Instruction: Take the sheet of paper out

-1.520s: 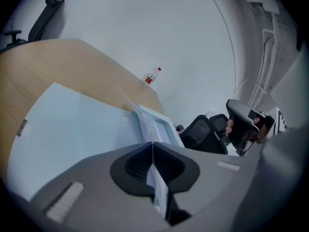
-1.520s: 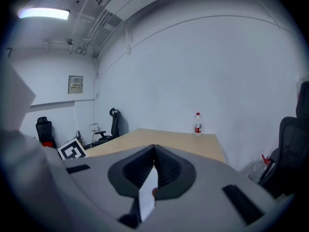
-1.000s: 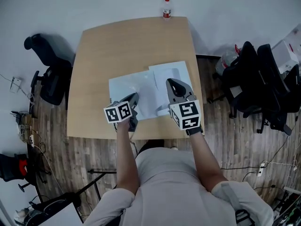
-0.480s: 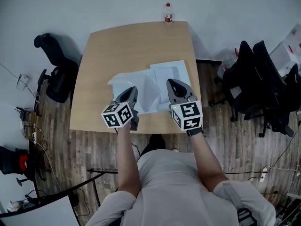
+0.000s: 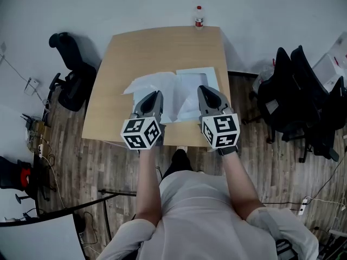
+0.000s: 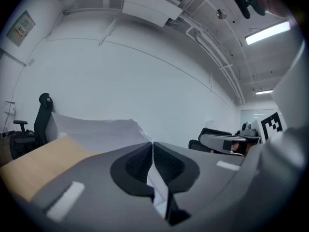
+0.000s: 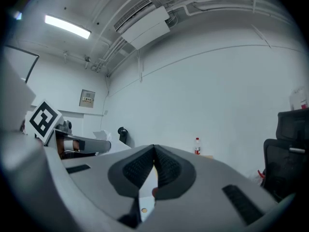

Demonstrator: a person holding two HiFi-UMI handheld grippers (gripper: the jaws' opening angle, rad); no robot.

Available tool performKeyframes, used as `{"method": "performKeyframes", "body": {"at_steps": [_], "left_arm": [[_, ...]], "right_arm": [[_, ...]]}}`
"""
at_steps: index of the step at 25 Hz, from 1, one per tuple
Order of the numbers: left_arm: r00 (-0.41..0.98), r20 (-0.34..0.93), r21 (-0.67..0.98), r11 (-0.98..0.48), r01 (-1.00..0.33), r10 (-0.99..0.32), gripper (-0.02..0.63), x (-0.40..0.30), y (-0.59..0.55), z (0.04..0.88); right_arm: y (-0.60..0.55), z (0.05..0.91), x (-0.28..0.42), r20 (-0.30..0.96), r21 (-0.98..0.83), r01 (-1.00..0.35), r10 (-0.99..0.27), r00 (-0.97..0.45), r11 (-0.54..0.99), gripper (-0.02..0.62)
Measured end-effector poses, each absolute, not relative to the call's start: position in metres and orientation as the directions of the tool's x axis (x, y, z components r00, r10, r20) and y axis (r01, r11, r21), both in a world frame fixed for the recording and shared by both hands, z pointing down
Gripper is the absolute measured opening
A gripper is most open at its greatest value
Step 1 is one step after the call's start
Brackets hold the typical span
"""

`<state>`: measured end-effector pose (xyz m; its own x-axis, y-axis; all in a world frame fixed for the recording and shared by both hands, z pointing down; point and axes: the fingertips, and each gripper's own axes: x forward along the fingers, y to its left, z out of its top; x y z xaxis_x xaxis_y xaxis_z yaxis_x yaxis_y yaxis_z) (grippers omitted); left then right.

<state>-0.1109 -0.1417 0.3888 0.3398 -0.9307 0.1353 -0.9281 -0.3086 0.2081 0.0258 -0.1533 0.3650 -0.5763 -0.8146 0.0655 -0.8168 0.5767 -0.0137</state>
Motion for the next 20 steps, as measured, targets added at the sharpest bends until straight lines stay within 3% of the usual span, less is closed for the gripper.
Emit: {"method": "performKeyframes", "body": {"at_steps": [9,20], "left_arm": [[0.29,0.033,0.144,-0.282,-0.948,-0.956,0.012,-0.101,-0.115,0.349],[0.266,0.054,0.052,-0.263,-0.963,-0.962,0.012,-0.082,-0.102,0.347]], "right_arm": [[-0.13,0.341,0.046,0.014,-0.008,-0.83,-0.83,-0.558,0.558,0.012],[-0.114,0.337,0.064,-0.002,0.007,-0.83,-0.83,-0.558,0.558,0.012]]}}
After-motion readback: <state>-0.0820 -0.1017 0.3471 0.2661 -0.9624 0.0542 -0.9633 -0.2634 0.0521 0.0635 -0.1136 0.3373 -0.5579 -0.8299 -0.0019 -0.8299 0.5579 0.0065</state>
